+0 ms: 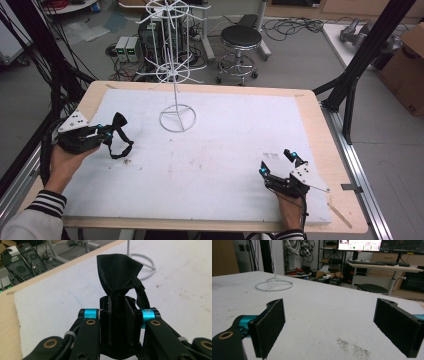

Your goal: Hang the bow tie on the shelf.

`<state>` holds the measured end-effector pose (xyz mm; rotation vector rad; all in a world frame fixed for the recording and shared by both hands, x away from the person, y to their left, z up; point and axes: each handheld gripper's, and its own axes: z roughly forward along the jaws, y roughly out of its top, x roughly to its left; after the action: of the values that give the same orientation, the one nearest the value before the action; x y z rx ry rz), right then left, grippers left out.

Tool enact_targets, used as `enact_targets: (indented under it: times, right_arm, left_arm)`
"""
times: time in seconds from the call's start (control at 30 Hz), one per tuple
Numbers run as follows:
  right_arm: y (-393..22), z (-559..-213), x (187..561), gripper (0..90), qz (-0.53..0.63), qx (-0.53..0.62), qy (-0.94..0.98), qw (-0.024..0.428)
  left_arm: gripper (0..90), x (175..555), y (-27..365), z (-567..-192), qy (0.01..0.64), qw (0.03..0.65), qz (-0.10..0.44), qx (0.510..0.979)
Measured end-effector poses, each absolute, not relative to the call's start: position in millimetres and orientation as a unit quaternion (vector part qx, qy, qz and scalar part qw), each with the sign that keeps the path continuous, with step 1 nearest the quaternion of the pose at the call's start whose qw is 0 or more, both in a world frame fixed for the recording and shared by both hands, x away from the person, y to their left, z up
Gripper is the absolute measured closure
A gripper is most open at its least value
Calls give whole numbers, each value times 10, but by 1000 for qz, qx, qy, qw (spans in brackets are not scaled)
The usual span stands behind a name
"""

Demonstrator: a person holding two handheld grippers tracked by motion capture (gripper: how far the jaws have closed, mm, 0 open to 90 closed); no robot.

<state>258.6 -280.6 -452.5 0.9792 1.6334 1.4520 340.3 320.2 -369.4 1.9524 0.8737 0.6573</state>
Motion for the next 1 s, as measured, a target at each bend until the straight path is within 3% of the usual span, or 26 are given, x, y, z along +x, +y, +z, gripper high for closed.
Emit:
enact_targets:
  times: [1.0]
  right_arm:
    - [-2817, -4526, 2588, 94, 567, 379, 634, 364]
  left_arm:
    - [767, 3663, 2677, -3027, 307, 508, 307, 744]
